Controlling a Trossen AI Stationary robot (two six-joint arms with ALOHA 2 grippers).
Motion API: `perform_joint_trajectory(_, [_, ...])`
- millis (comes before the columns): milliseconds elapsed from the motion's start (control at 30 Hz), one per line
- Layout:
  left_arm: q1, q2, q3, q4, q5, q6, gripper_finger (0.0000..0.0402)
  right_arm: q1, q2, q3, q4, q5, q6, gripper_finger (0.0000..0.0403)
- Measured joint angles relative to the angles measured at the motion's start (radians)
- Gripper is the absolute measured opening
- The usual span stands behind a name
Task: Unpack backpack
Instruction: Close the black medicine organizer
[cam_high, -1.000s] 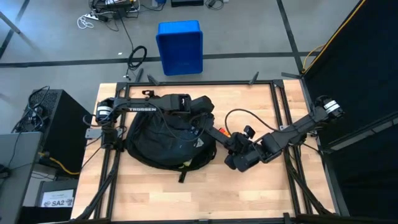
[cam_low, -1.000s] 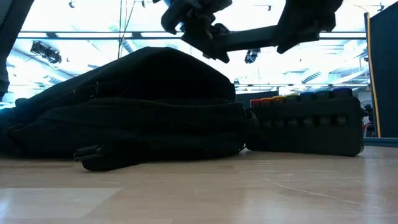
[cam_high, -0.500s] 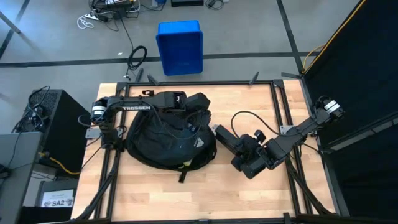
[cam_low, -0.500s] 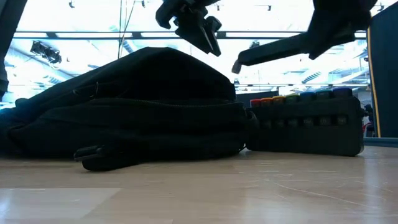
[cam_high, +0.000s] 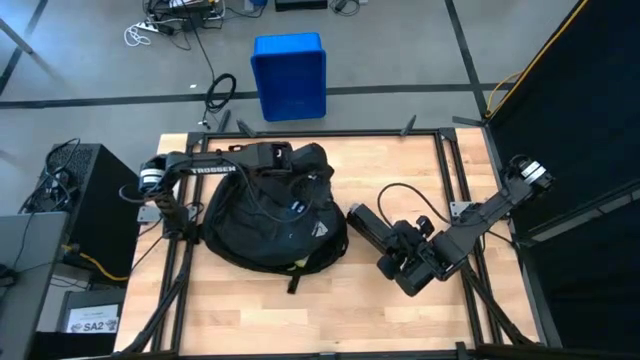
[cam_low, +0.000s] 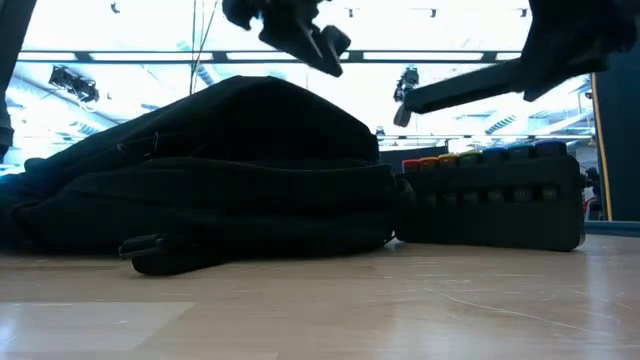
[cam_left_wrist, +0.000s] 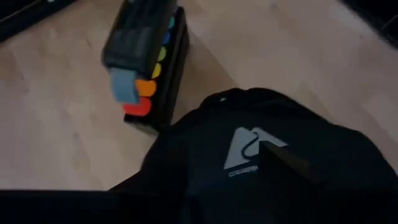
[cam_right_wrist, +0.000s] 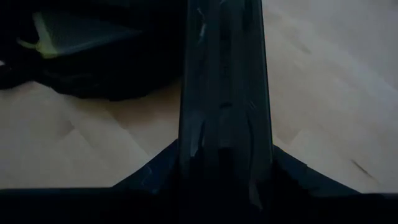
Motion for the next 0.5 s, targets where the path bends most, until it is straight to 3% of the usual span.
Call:
perform_joint_trajectory(167, [0.039,-0.086,-0.183,0.195,-0.023,-0.049,0.014,-0.002,0.001,-0.053,0.024,0.0,0.023,0.014])
perform_joint_trajectory(300, [0.058,-0.185,-0.359,0.443,-0.025,-0.12,0.013,-0.019,0.001,-0.063,0.03,0.015,0.02,0.014])
perform_joint_trajectory(500, [0.058,-0.258,-0.544,0.75,-0.03,-0.188,0.0127,-0.083,0.001,-0.063,0.095,-0.003,-0.074,0.014])
